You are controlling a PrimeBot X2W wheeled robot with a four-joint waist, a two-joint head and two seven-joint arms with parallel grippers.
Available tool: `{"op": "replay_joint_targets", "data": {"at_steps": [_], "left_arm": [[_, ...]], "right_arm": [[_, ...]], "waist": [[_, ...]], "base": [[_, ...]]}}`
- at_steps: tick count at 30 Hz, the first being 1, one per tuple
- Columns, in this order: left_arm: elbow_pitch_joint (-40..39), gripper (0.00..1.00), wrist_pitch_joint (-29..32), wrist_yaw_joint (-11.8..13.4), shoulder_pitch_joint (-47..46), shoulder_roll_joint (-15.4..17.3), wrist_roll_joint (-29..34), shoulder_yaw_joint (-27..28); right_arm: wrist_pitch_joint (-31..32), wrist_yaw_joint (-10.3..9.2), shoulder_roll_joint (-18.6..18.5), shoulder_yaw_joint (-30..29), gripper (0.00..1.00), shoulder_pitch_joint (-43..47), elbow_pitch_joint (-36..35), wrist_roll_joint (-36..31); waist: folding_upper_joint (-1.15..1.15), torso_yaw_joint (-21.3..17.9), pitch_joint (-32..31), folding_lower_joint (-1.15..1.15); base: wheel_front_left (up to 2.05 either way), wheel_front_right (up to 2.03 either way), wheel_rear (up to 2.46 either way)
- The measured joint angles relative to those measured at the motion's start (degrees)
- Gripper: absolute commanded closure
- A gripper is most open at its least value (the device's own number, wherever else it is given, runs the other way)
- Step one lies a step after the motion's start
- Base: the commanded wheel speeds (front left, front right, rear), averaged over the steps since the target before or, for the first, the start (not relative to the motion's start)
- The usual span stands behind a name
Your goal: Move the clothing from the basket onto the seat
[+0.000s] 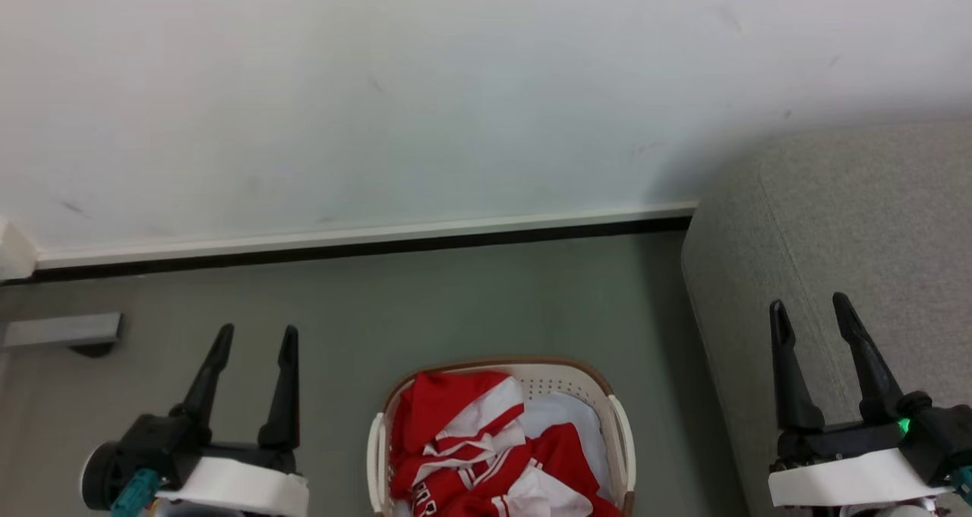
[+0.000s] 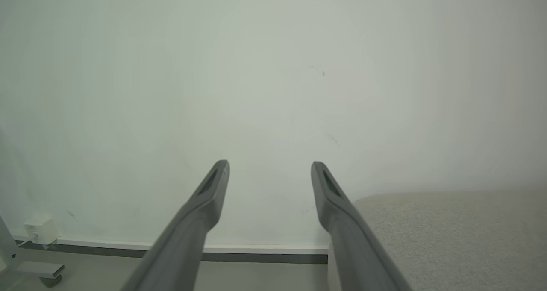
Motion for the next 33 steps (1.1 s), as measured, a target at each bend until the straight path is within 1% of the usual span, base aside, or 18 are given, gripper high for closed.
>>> {"op": "replay_joint_targets", "data": {"at_steps": [6,10,13,17,23,27,33], "left_arm": [[2.1,0.0,0.0,-0.63,-3.79,1.59,-1.25,-0.58],[4.68,0.0,0.0,-0.77,-6.19,3.44,-1.93,-2.83],[5.98,0.0,0.0,-0.88,-8.19,5.41,-3.81,-5.94],[9.73,0.0,0.0,-0.91,-10.48,8.64,-5.93,-10.63],[17.34,0.0,0.0,-0.91,-15.48,13.14,-9.0,-17.53],[24.15,0.0,0.0,-0.91,-19.02,15.59,-11.57,-22.27],[32.55,0.0,0.0,-0.91,-24.76,18.83,-12.48,-29.43]], "right_arm": [[0.0,0.0,0.0,-0.19,0.0,-2.7,-1.37,0.94],[0.0,0.0,0.0,-0.71,0.0,-3.87,-2.26,2.34],[0.0,0.0,-0.05,-1.33,0.0,-5.0,-3.31,3.05],[0.0,0.0,-0.04,-1.34,0.0,-6.2,-4.61,3.86],[0.0,0.0,-0.07,-1.3,0.0,-7.42,-6.15,4.99],[0.0,0.01,-0.03,-1.54,0.0,-8.29,-7.21,5.47],[-0.1,0.0,-0.12,-2.03,0.0,-9.55,-9.45,7.6]], "waist": [[0.0,-2.12,5.32,0.01],[0.0,-3.96,8.79,0.01],[0.0,-5.36,11.4,0.01],[0.0,-7.2,15.01,0.01],[0.0,-10.04,20.35,0.01],[0.0,-11.89,23.7,0.02],[0.0,-14.91,28.66,0.02]], "base": [[0.0,0.0,0.0],[0.0,0.0,0.0],[0.0,0.0,0.0],[0.0,0.0,0.0],[0.0,0.0,0.0],[0.0,0.0,0.0],[0.0,0.0,0.0]]}}
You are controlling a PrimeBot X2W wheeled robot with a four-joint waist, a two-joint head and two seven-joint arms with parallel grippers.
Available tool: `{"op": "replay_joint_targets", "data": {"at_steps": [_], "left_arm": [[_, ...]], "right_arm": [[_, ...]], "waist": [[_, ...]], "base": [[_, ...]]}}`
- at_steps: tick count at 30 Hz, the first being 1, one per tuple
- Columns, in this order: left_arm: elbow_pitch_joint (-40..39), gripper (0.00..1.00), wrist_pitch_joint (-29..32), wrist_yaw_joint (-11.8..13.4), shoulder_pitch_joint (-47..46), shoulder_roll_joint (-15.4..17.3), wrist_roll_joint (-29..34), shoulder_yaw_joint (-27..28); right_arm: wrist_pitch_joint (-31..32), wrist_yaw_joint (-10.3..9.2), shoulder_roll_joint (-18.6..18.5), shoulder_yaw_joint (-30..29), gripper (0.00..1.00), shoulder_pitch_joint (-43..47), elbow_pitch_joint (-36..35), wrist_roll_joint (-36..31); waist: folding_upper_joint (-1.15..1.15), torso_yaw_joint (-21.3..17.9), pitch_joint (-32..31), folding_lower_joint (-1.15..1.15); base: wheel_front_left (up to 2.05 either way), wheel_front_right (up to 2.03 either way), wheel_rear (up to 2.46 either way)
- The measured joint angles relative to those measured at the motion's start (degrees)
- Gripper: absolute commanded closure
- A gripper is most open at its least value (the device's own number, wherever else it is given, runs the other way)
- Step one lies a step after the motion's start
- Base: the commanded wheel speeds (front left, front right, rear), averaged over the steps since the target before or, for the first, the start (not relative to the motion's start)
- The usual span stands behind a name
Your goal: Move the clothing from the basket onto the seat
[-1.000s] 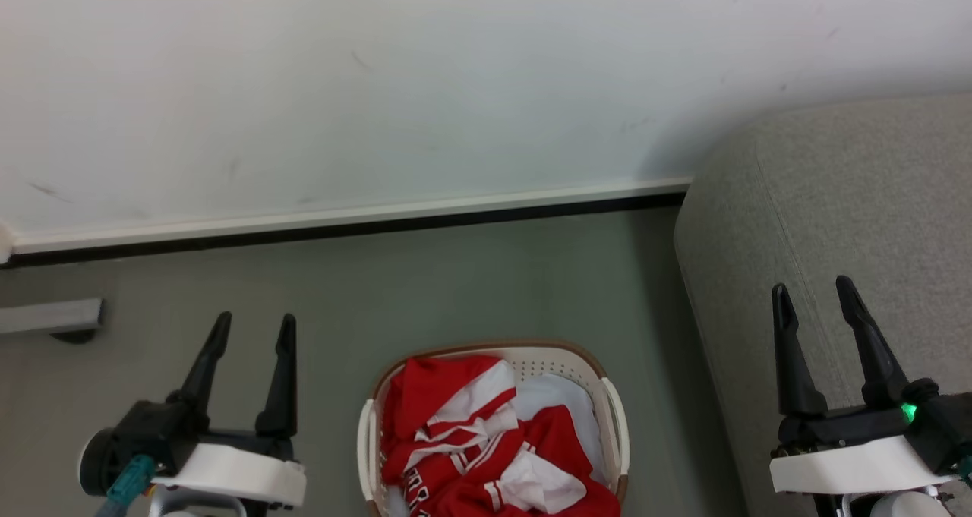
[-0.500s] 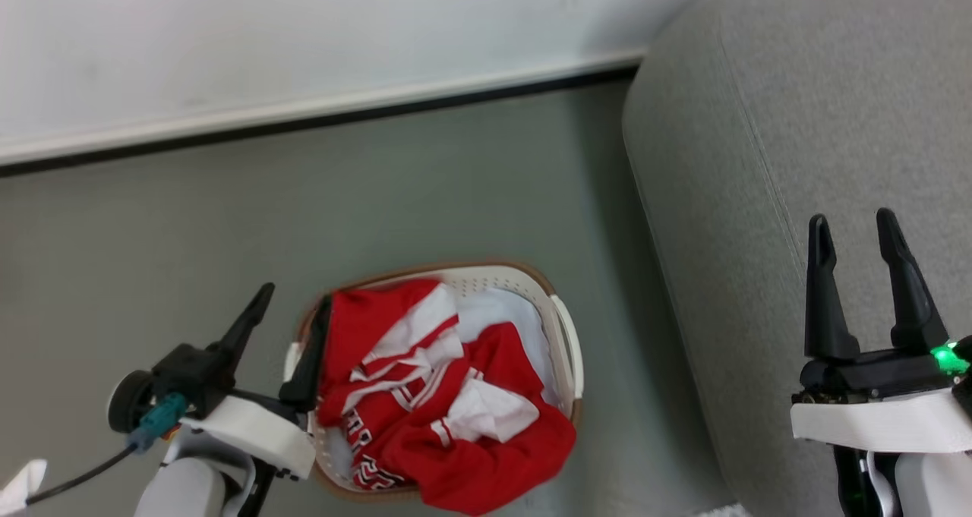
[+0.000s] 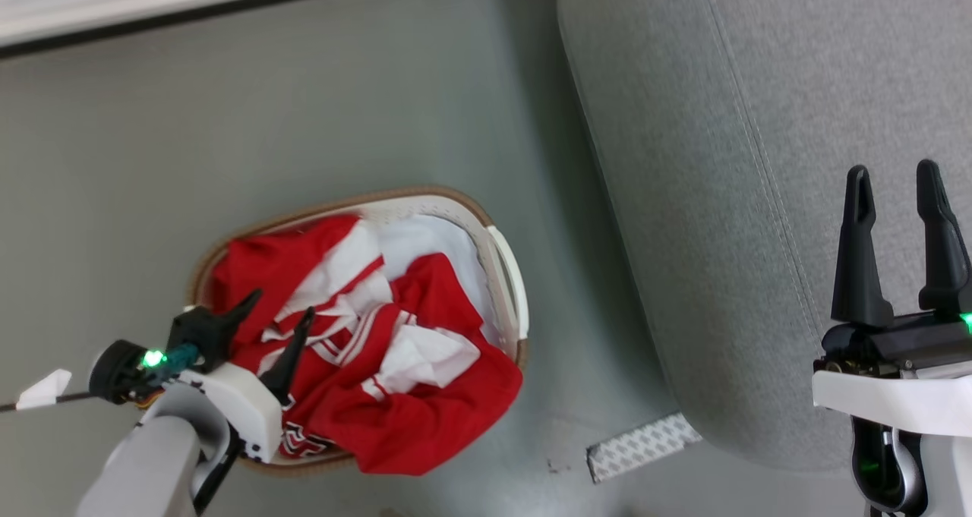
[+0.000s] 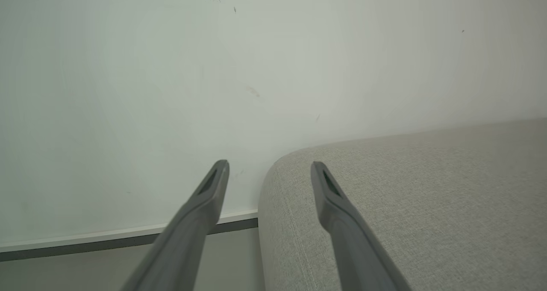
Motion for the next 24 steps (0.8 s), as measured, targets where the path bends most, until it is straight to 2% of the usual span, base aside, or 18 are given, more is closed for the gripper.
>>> {"op": "replay_joint_targets", "data": {"at_steps": [11,16,23,24], "left_arm": [[9.96,0.0,2.0,0.0,-10.55,4.08,-1.7,-11.89],[14.85,0.0,2.38,0.58,-15.66,5.45,-0.26,-12.99],[20.28,0.0,4.54,0.81,-19.93,5.42,1.89,-15.72],[21.16,0.0,5.45,0.49,-19.83,4.46,1.88,-16.5]], "right_arm": [[-0.01,0.0,0.0,2.6,0.0,-2.19,-2.45,4.26],[-0.01,0.0,0.01,3.83,0.0,-3.18,-3.0,5.56],[-0.01,0.01,0.0,4.9,0.0,-3.05,-2.97,7.45],[-0.01,0.01,-0.01,5.01,0.0,-3.05,-2.97,7.54]], "waist": [[0.0,-4.14,9.26,0.0],[0.0,-5.72,12.48,-0.01],[0.0,-7.89,14.91,-0.03],[0.0,-8.11,15.15,-0.02]], "base": [[0.0,0.0,0.0],[0.0,0.0,0.0],[0.0,0.0,0.0],[0.0,0.0,0.0]]}}
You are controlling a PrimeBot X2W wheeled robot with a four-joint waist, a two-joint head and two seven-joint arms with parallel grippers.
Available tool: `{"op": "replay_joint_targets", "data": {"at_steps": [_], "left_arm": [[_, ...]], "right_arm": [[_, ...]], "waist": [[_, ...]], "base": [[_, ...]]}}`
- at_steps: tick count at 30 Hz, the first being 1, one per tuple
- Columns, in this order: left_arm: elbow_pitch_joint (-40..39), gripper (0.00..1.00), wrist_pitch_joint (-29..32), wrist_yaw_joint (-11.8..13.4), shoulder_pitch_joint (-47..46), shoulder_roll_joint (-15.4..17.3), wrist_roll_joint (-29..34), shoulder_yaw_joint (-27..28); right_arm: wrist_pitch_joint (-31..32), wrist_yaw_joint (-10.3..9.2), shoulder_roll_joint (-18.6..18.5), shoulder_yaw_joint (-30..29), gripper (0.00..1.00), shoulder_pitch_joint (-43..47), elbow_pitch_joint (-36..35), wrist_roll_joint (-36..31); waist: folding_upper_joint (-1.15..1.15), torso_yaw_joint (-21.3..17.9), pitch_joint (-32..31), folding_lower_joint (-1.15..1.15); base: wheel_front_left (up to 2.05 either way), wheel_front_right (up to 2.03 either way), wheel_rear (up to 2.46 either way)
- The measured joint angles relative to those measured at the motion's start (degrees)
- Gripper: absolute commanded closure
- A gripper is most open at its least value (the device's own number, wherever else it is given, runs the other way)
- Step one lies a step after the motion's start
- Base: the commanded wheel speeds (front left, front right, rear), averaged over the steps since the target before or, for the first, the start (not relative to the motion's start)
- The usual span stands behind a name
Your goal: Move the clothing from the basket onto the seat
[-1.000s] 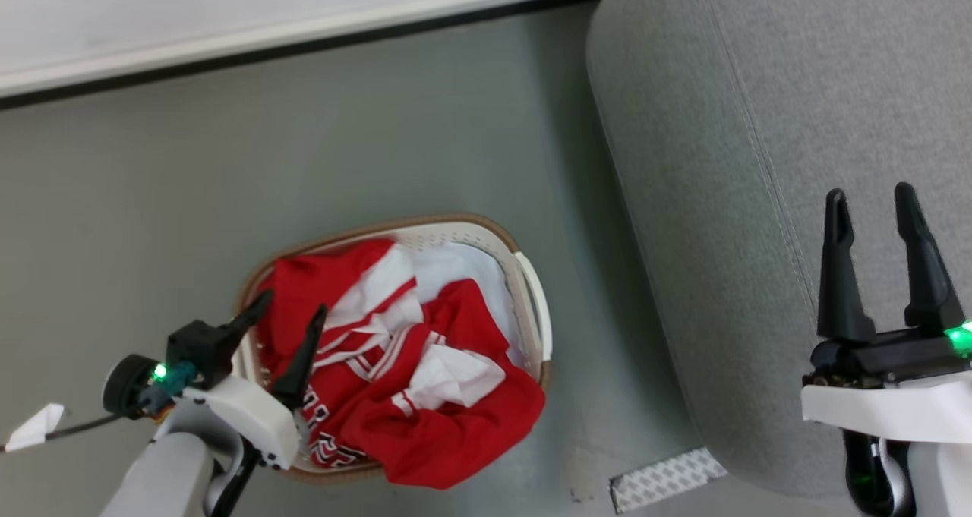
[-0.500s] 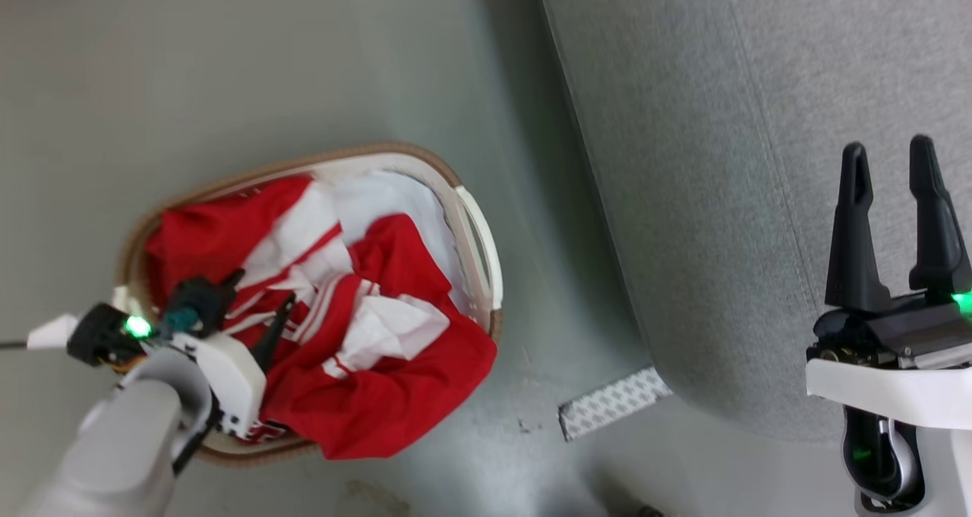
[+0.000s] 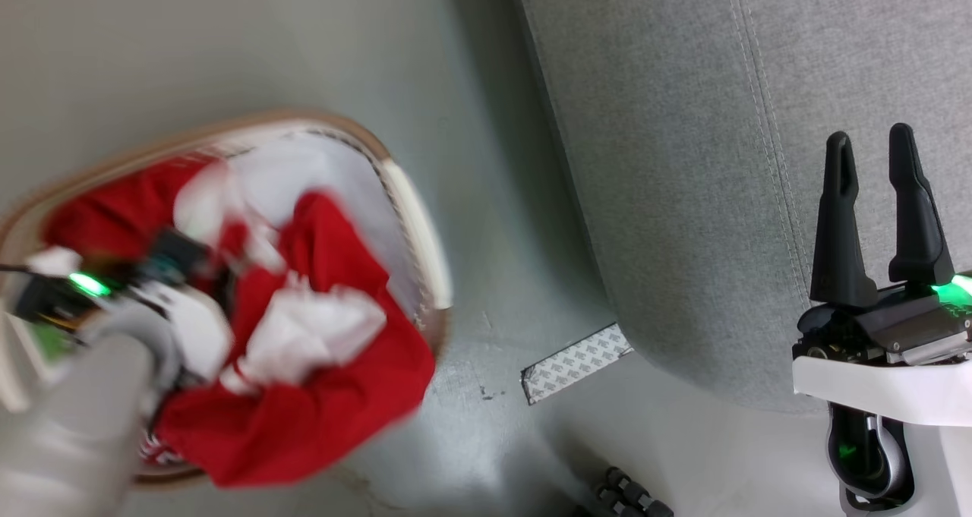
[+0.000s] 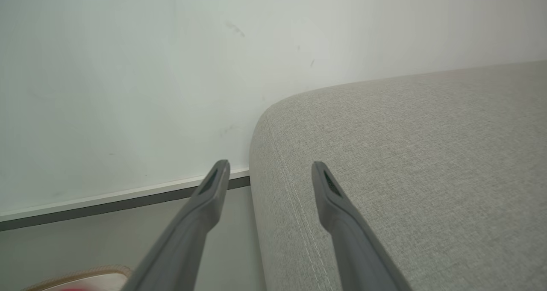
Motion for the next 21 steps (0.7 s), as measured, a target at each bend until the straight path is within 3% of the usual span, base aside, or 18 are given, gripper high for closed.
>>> {"op": "replay_joint_targets", "data": {"at_steps": [4,5,7,8,21], "left_arm": [[1.47,0.0,1.26,-0.48,0.46,-2.26,-0.02,-2.24],[1.63,0.22,1.16,-0.48,0.34,-2.2,-0.11,-2.5],[1.8,0.87,0.51,-0.48,0.2,-2.19,-0.42,-3.12],[1.9,1.0,0.46,-0.48,0.2,-2.25,-0.64,-3.49],[1.75,1.0,-3.21,-0.49,1.01,-5.1,-6.46,-6.98]], "right_arm": [[0.0,0.0,-0.04,0.14,0.0,0.01,0.09,0.25],[0.0,0.0,-0.04,0.13,0.0,-0.01,0.12,0.25],[0.0,0.0,0.0,0.1,0.0,-0.02,0.19,0.25],[0.0,0.0,0.0,0.07,0.0,-0.02,0.31,0.25],[0.01,0.0,0.01,-0.86,0.0,-0.16,2.25,-1.76]], "waist": [[0.0,-0.52,0.33,0.0],[0.0,-0.53,0.31,0.01],[0.0,-0.47,0.15,0.01],[0.0,-0.43,0.03,0.0],[0.0,1.17,-4.95,0.01]], "base": [[0.0,0.0,0.0],[0.0,0.0,0.0],[0.0,0.0,0.0],[0.0,0.0,0.0],[0.0,0.0,0.0]]}}
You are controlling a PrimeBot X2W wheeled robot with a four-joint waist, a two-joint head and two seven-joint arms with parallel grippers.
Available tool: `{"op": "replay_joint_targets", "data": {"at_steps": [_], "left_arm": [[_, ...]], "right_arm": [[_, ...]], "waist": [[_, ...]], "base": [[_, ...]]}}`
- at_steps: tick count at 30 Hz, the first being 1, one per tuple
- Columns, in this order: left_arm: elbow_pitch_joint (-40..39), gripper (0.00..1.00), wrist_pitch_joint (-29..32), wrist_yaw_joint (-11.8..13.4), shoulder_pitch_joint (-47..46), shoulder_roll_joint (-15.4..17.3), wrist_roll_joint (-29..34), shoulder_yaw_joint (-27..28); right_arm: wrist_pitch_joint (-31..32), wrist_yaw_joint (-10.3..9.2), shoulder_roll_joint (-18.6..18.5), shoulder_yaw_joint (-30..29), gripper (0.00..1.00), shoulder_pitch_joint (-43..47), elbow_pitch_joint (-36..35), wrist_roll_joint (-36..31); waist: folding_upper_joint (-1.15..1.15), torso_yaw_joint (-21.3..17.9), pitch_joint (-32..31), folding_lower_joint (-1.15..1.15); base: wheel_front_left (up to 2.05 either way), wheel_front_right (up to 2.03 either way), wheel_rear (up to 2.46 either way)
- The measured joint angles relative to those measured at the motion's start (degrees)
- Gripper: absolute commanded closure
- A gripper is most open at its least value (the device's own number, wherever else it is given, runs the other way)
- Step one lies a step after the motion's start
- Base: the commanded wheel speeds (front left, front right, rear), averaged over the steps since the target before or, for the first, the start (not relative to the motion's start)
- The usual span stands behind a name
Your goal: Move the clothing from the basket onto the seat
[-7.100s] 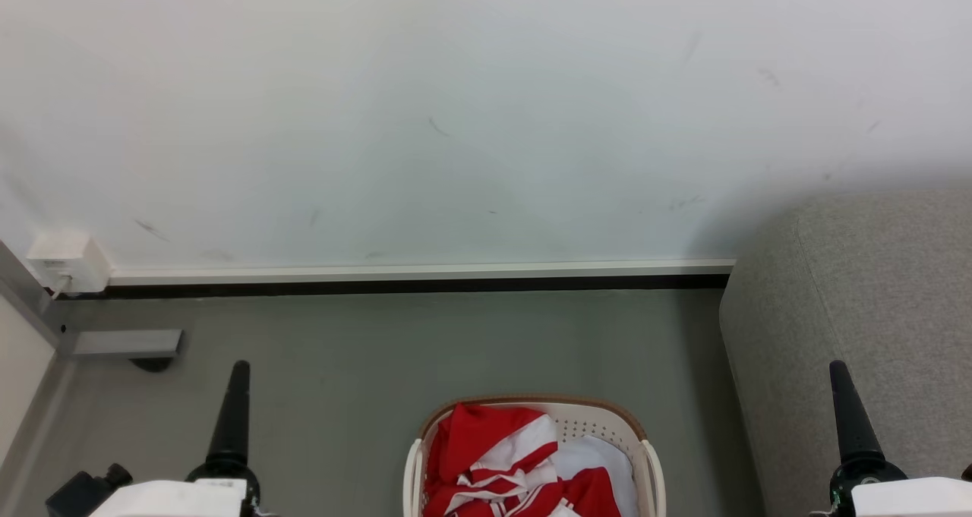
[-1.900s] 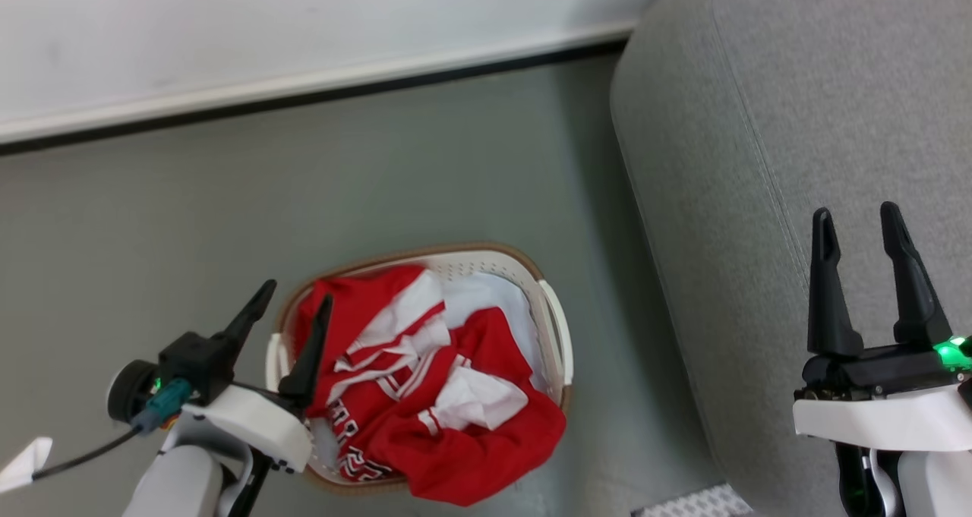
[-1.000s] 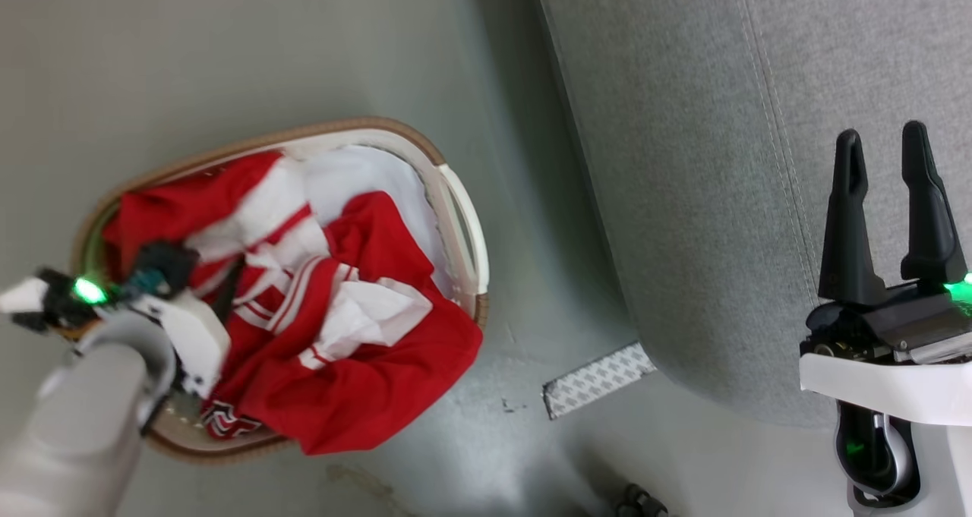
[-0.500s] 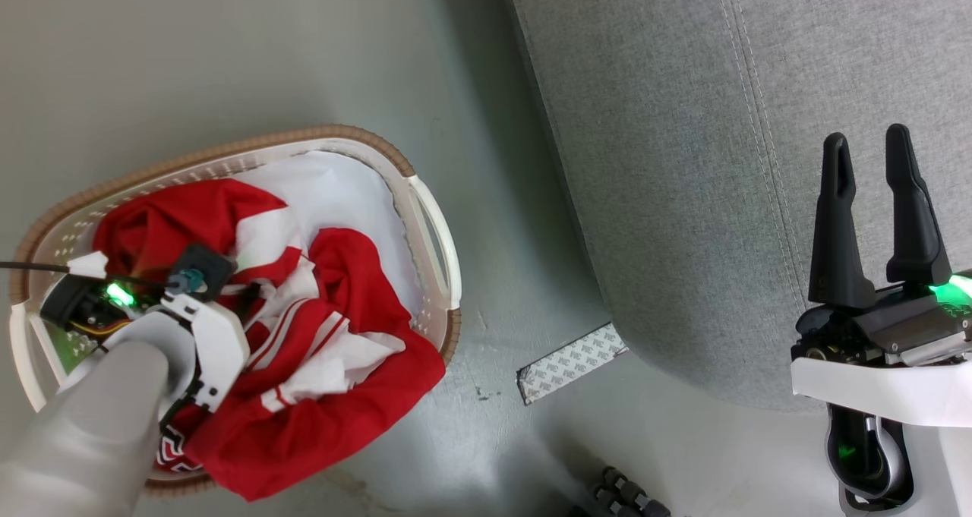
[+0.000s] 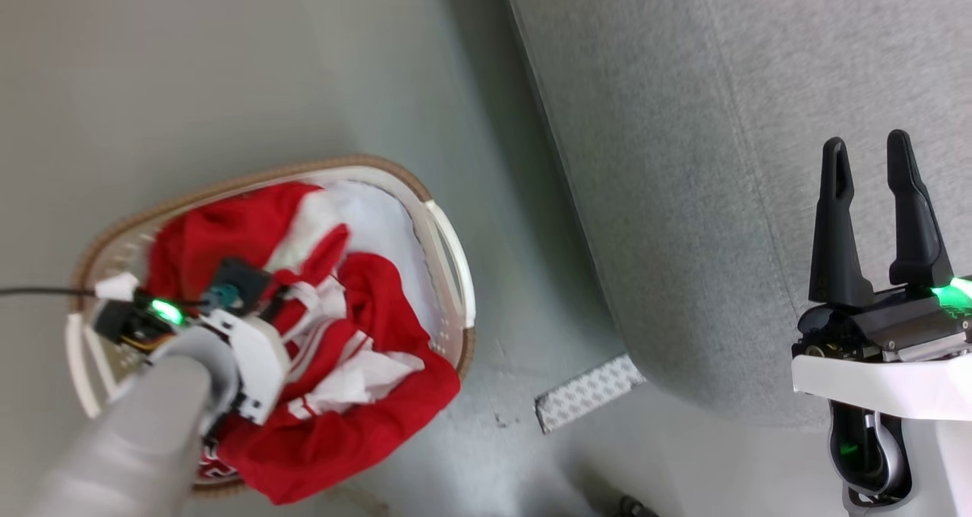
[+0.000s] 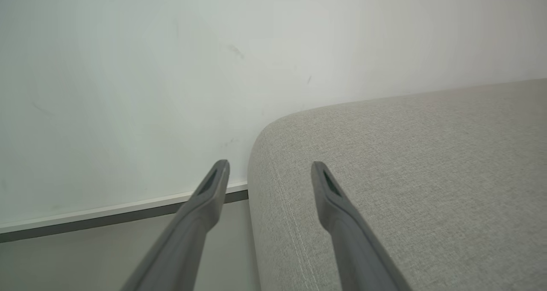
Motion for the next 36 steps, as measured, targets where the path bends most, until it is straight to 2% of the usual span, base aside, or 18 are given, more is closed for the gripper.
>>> {"op": "replay_joint_targets", "data": {"at_steps": [13,29,36], "left_arm": [[-8.24,1.0,-2.16,0.0,6.16,-6.67,-8.72,-1.15],[-23.63,1.0,-2.23,0.0,14.2,-8.79,-13.25,3.2],[-30.32,1.0,-2.24,0.01,14.76,-8.81,-15.0,7.57]], "right_arm": [[-0.02,0.0,0.07,-2.97,0.0,2.24,4.16,-7.36],[-0.03,0.0,0.07,-4.34,0.0,8.79,9.15,-9.92],[-0.03,0.0,0.04,-3.2,0.0,12.16,10.39,-9.34]], "waist": [[0.0,4.87,-16.13,-0.01],[0.0,13.84,-35.71,-0.02],[0.0,17.67,-42.11,-0.02]], "base": [[0.0,0.0,0.0],[0.0,0.0,0.0],[0.0,0.0,0.0]]}}
